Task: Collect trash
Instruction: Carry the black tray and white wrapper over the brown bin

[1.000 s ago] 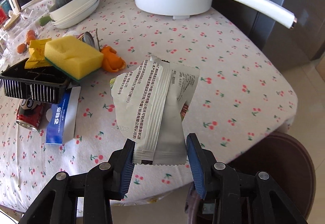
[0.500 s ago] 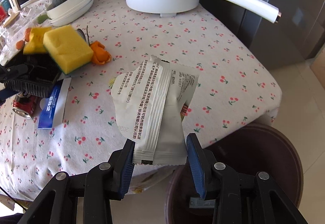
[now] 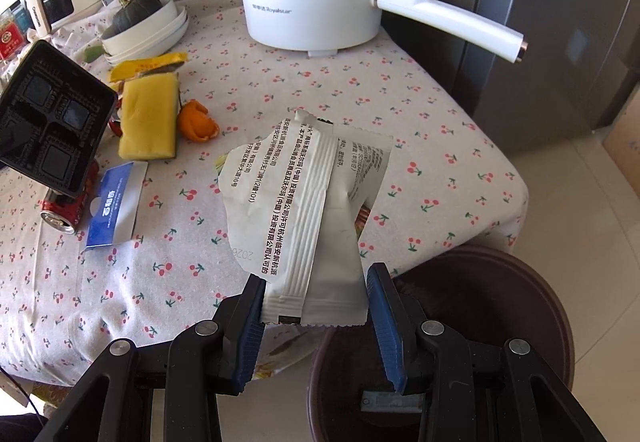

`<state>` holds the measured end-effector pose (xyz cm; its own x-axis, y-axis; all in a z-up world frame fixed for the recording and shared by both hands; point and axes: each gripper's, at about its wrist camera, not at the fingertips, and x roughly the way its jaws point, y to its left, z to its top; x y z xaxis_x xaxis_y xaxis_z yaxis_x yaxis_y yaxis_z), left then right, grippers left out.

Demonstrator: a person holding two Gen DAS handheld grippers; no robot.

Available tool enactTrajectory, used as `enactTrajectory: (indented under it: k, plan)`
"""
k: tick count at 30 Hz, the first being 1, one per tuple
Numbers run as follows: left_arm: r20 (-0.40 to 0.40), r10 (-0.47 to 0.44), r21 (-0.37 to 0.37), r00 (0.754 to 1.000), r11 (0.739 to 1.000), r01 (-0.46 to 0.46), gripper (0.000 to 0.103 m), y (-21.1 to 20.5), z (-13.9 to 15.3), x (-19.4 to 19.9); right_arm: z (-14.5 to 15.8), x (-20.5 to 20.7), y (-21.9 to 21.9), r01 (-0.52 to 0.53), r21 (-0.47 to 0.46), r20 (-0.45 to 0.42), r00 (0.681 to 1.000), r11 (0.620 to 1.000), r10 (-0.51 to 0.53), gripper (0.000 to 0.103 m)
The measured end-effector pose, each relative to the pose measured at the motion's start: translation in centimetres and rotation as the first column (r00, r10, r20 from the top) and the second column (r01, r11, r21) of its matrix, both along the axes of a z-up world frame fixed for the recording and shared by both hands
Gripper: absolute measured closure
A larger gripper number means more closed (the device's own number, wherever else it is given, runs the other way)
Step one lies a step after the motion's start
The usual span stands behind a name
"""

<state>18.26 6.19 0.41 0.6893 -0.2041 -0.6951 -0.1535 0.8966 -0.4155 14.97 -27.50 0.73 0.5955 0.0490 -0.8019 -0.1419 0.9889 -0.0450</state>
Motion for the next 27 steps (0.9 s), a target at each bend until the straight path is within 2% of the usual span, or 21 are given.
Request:
enactTrajectory:
  k: [7, 12, 20, 27]
  plan:
    - [0.041, -0.003, 0.029, 0.999, 1.0, 0.002, 0.071, 0.9, 1.6, -2.0, 0.7, -1.3, -1.2, 0.008, 0.006, 0.019, 1.0, 1.0, -0.008, 0.06]
    - [0.044, -0.052, 0.033, 0.998, 0.998, 0.051, 0.071, 0.0, 2.2, -3.3, 0.8, -2.3, -2.3, 0.019, -0.001, 0.023, 1.0, 1.0, -0.019, 0.06]
    - [0.029, -0.2, 0.026, 0.979, 0.98, 0.199, 0.071, -5.2, 1.8, -4.9, 0.5, -4.1, -5.1, 0.05, 0.0, 0.016, 0.999, 0.999, -0.05, 0.06]
    - [-0.025, -0.336, 0.007, 0.941, 0.942, 0.336, 0.071, -11.6, -0.1, -5.4, -0.5, -5.9, -8.1, 0.089, -0.003, -0.003, 0.996, 0.996, -0.089, 0.06]
